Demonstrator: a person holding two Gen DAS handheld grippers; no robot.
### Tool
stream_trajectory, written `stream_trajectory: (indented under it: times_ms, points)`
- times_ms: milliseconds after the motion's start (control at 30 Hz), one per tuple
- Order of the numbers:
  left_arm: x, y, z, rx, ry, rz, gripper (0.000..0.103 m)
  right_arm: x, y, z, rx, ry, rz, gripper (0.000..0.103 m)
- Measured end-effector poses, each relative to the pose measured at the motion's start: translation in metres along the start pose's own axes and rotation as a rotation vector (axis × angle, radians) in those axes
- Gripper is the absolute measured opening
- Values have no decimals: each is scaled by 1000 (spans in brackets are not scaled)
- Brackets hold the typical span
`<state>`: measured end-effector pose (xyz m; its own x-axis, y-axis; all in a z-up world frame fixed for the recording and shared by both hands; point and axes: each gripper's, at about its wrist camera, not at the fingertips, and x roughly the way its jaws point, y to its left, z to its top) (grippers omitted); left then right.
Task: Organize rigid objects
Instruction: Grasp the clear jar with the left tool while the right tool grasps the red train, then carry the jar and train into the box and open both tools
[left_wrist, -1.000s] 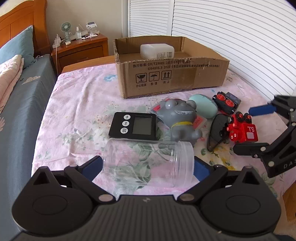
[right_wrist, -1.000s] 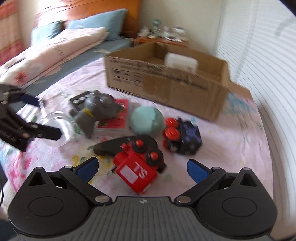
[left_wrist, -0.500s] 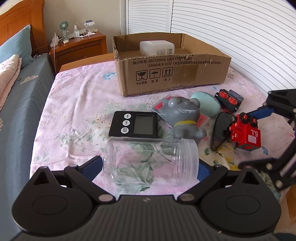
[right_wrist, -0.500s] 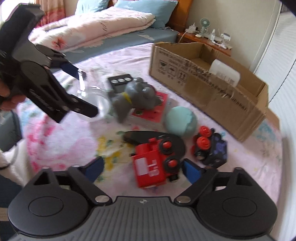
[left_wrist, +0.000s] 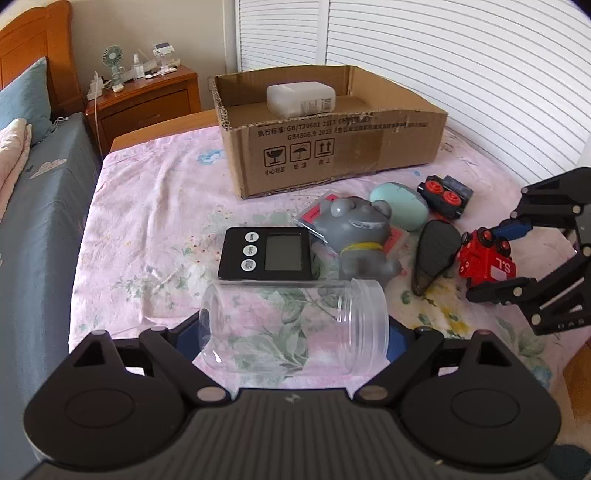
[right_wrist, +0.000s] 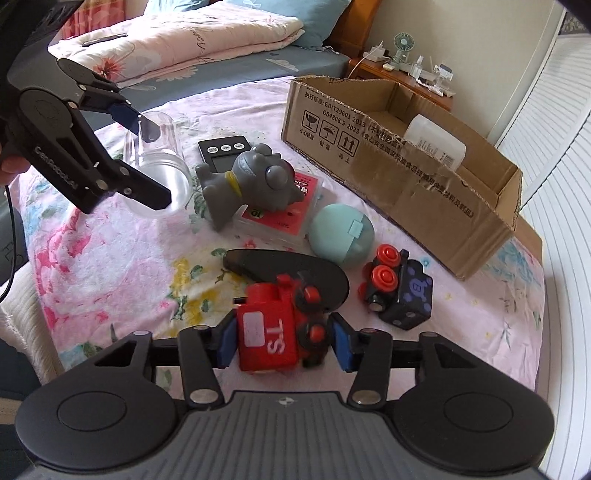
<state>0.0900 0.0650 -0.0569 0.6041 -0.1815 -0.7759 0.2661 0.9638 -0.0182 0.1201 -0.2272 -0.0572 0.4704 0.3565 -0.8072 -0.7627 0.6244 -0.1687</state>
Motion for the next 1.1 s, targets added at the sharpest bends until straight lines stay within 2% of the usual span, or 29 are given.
stream_trajectory:
  times_ms: [233,400,800,1100]
  points:
    - [-20,0,7,71,32,-28,91,-14,-4,1,0,5,-18,55]
    - [-32,3,24,98,34,-67,91,-29,-7,9,-10,-7,-29,55]
    - [-27,7,101,157,-68,-100,91,-56,-53,64,32,-133,-83,55]
    - [7,13,169,165,-118,-84,91,-37,-106,116,99,-196,-108,55]
